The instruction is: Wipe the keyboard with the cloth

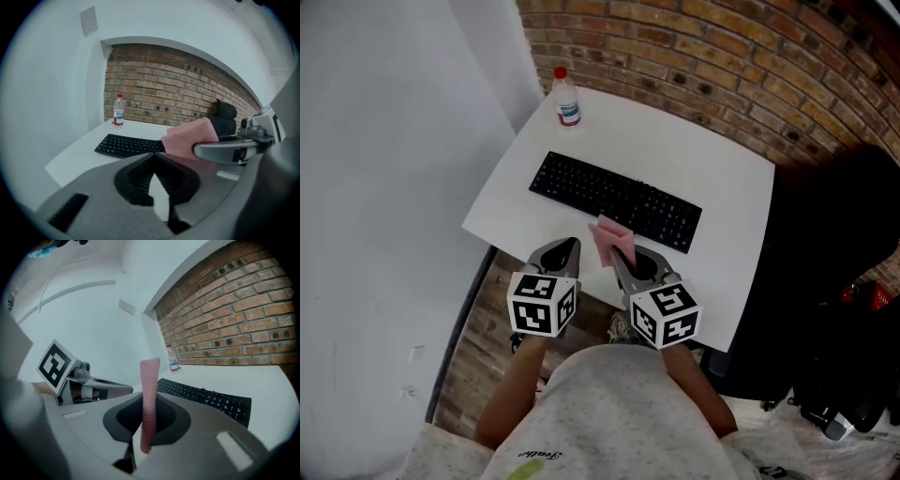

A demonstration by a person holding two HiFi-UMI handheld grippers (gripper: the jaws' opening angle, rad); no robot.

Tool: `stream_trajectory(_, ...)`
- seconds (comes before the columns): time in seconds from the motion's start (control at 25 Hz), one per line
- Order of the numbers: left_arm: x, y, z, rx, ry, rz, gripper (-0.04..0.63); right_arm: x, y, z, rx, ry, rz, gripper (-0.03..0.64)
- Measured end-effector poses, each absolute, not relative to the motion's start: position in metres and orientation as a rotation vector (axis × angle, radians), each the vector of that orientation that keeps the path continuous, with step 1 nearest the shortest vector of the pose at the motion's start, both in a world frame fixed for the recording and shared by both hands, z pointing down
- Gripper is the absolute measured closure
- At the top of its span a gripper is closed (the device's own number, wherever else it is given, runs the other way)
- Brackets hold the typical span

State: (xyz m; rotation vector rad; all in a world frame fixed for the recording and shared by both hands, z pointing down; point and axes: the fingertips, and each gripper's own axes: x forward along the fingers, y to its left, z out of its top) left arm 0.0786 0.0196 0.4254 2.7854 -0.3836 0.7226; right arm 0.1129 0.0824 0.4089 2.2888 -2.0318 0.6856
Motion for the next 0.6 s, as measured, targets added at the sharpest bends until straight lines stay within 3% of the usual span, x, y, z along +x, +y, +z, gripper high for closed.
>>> stream_trajectory(0.6, 0.091, -0.026, 0.458, 2.71, -0.443, 0.814, 0.598, 0.125, 0.031, 0.434, 2.212, -2.107, 0.781, 0.594)
